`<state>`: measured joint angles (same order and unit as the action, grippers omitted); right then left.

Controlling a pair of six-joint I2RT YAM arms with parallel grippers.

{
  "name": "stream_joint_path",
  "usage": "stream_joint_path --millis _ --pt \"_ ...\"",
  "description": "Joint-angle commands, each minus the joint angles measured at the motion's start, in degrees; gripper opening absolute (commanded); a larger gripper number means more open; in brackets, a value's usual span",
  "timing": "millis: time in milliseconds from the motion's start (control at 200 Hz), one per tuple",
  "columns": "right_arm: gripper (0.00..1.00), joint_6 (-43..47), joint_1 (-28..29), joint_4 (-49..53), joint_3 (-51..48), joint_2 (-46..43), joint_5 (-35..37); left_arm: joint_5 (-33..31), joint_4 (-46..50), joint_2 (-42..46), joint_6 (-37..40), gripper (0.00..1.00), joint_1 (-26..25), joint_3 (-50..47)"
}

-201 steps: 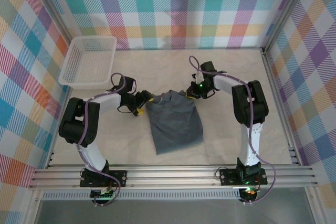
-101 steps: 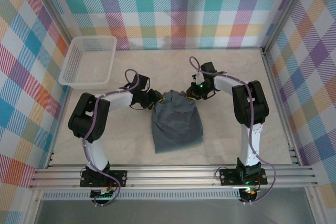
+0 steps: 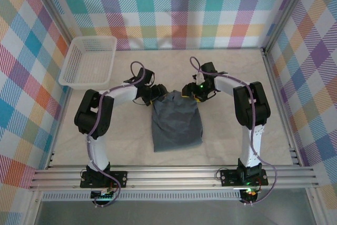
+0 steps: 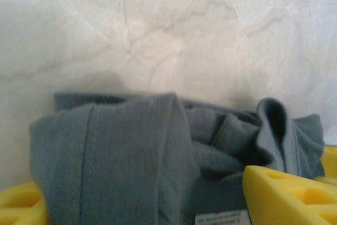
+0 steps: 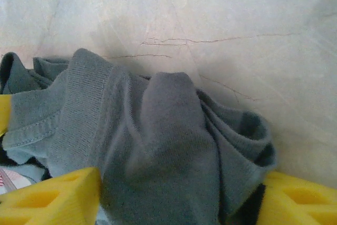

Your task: Fold the inside-out t-shirt

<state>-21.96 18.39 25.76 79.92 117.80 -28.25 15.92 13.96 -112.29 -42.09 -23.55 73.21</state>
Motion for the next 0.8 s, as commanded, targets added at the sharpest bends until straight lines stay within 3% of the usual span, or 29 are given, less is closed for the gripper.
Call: stream_joint_path --millis 0,140,350,410,675,795 --pt "0.56 -0.38 0.26 -0.55 -0.44 1.39 -2.54 -0.68 1.46 -2.95 1.24 0.7 -0.42 3.45" --pt "0.31 -1.47 0.35 -1.17 0.23 2.22 -3.48 2.52 0.65 -5.87 -0.74 0.39 -0.53 4.66" --pt "0.07 -0.98 0.33 0.38 1.34 0.32 -3.98 3.48 1.13 -5.39 -0.83 0.0 -0.06 5.49" --pt "0.0 -1.16 0.33 0.66 1.95 -1.53 -4.24 5.34 1.48 -3.9 -1.02 0.0 0.92 6.86" --pt "0.0 0.85 0.33 6.99 18.26 -14.87 -3.75 8.49 9.4 13.04 4.3 0.0 4.32 21.65" --pt "0.0 1.3 0.36 1.49 16.98 -22.54 -1.38 6.93 8.37 22.35 6.53 0.0 3.44 17.57"
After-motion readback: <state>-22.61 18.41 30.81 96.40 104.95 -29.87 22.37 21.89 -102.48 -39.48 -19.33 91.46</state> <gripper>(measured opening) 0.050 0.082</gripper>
